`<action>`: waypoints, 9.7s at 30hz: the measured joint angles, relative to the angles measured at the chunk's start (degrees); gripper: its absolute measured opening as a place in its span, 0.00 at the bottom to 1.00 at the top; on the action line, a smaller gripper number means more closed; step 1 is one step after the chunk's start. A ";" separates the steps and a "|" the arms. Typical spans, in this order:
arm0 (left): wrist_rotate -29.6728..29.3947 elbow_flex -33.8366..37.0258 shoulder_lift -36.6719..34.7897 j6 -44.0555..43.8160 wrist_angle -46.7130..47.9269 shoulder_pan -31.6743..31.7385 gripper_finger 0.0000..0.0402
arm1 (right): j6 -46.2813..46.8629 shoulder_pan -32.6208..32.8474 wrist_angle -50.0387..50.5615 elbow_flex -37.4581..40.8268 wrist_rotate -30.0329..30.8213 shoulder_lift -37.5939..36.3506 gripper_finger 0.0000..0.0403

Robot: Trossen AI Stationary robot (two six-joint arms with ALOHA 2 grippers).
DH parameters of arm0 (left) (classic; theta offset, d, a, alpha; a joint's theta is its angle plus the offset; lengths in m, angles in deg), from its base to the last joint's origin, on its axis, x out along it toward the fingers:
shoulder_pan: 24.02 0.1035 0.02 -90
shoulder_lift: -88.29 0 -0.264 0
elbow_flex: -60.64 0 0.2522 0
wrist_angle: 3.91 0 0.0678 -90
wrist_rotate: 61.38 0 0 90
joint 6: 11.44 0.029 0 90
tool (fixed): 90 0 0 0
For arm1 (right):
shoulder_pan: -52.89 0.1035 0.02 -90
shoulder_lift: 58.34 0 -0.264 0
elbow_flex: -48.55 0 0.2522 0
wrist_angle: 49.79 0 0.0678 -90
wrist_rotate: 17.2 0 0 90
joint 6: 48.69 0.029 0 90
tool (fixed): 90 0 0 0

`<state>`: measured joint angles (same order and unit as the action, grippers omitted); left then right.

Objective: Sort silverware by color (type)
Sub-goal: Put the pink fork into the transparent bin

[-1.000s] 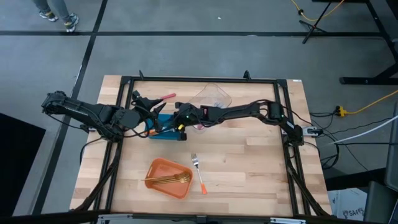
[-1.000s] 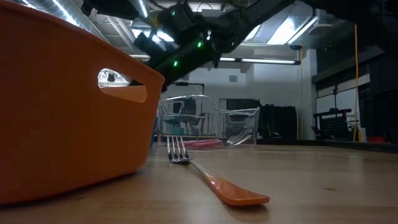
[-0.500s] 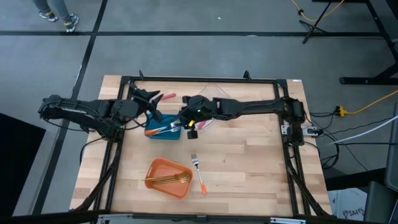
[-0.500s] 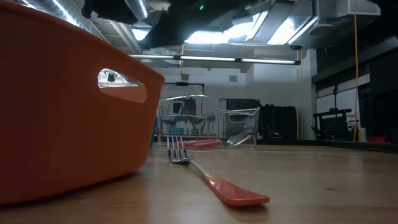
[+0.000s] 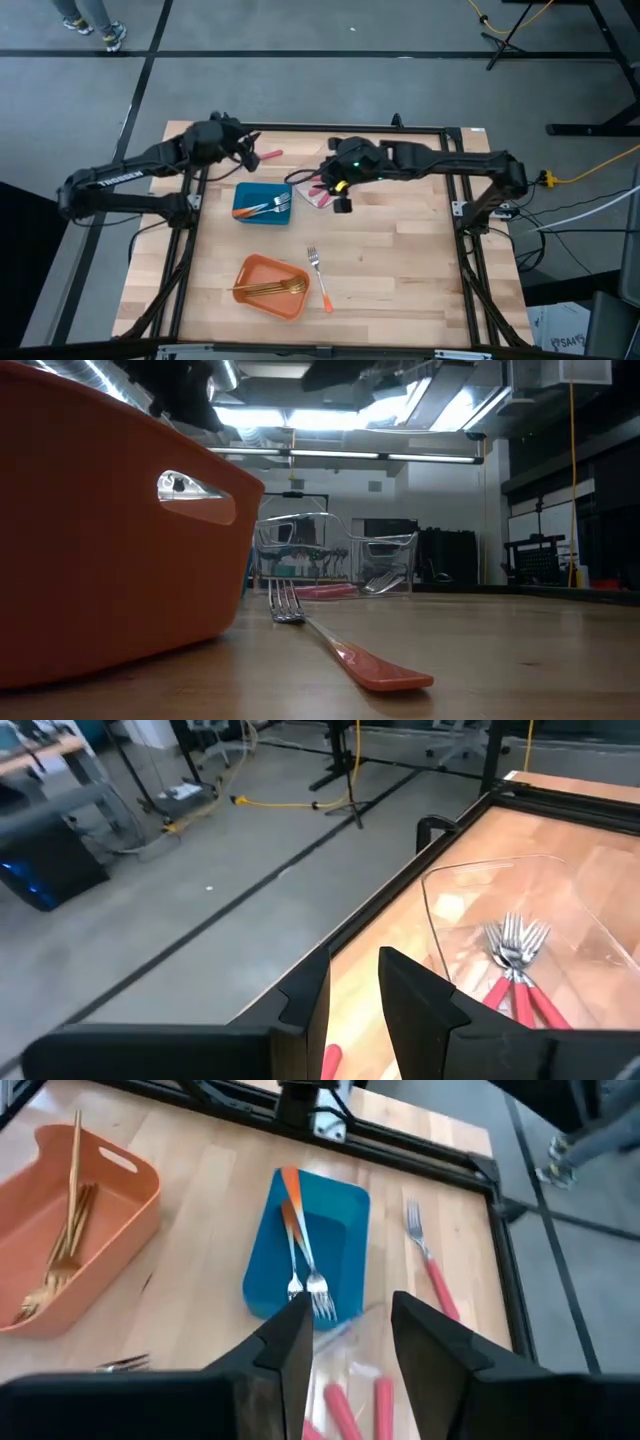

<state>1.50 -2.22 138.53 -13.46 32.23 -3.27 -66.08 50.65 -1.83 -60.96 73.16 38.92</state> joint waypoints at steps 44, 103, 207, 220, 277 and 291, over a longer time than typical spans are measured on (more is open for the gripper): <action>29.83 0.00 37.18 15.81 6.18 31.54 0.21 | 14.60 -0.02 -6.03 41.35 6.10 -30.94 0.32; 28.39 -0.17 46.94 23.53 6.83 31.19 0.21 | 17.15 0.00 -7.52 42.29 6.06 -30.92 0.32; 6.56 -17.46 42.47 48.89 -13.02 -26.12 0.08 | 52.70 -14.45 -13.15 35.74 -31.00 -20.22 0.32; 5.04 -17.46 42.47 55.16 -12.82 -26.14 0.09 | 57.93 -7.16 -17.88 35.71 -26.70 -16.13 0.32; 5.10 -17.40 42.49 55.09 -13.37 -26.78 0.16 | 56.99 0.77 -14.94 35.60 -17.18 -14.63 0.01; -0.52 -17.25 40.89 55.31 -15.09 -27.19 0.16 | 57.01 -0.43 -15.55 35.50 -13.18 -14.83 0.00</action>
<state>0.98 -19.47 179.42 41.85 17.14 -30.45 -9.07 50.23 -17.39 -25.46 59.98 24.09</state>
